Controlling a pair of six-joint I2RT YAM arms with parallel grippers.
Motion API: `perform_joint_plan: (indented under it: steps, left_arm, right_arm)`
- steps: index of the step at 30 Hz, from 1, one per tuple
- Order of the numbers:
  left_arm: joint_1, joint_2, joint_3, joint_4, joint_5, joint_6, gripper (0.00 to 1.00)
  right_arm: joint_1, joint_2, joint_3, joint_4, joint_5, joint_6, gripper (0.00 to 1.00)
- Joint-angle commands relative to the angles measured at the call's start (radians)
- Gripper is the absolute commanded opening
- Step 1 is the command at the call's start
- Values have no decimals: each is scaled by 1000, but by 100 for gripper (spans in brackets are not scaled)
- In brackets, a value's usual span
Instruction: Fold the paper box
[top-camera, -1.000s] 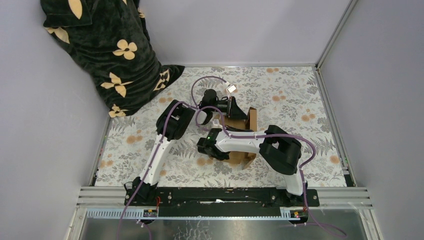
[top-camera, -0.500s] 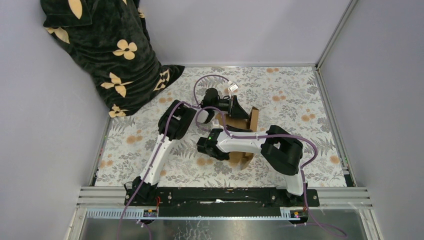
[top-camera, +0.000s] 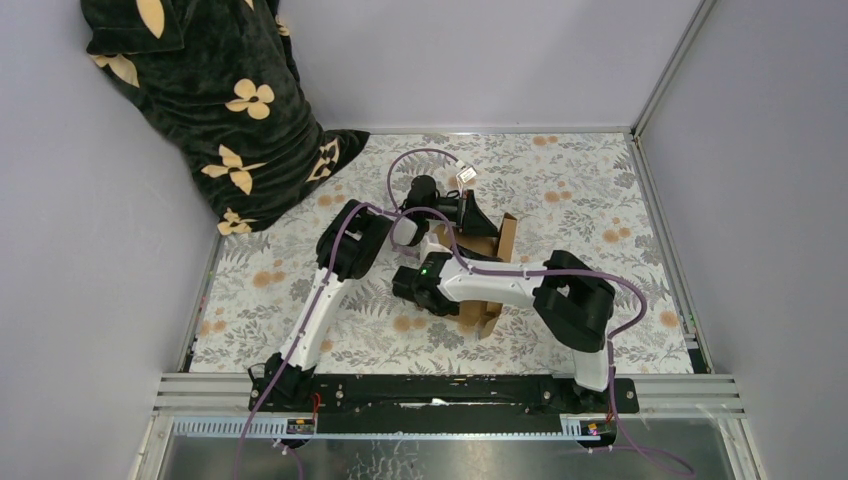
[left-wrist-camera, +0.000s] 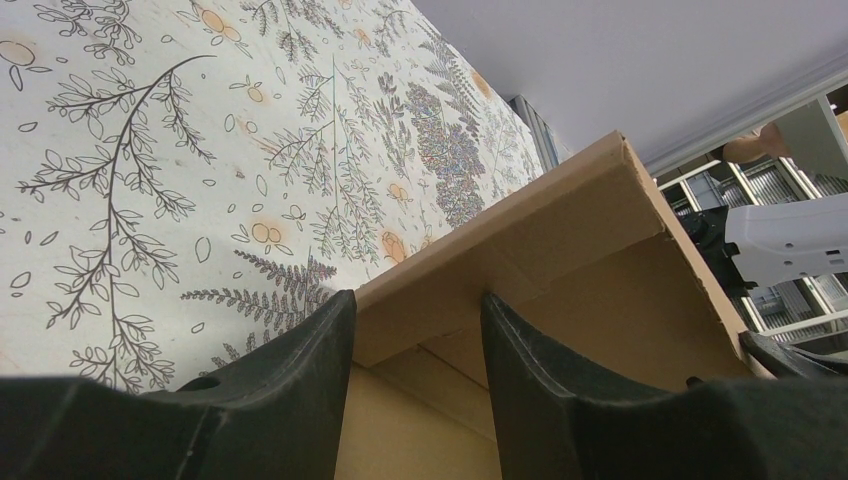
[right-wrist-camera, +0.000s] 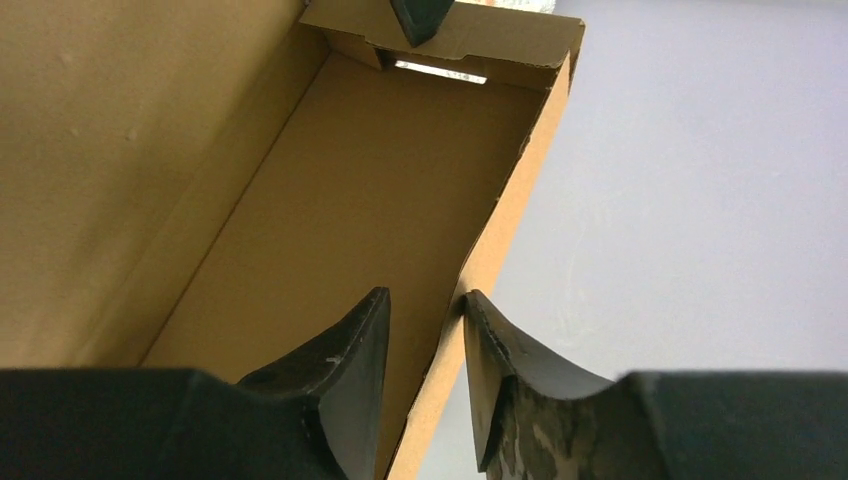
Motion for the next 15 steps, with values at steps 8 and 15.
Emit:
perform_joint_plan:
  steps: [8, 15]
  left_arm:
    - [-19, 8, 11, -7, 1, 21, 56]
    - [-19, 9, 10, -10, -1, 24, 56]
  right_arm:
    - [-78, -139, 79, 111, -173, 114, 60]
    - [-104, -182, 101, 140, -223, 131, 64]
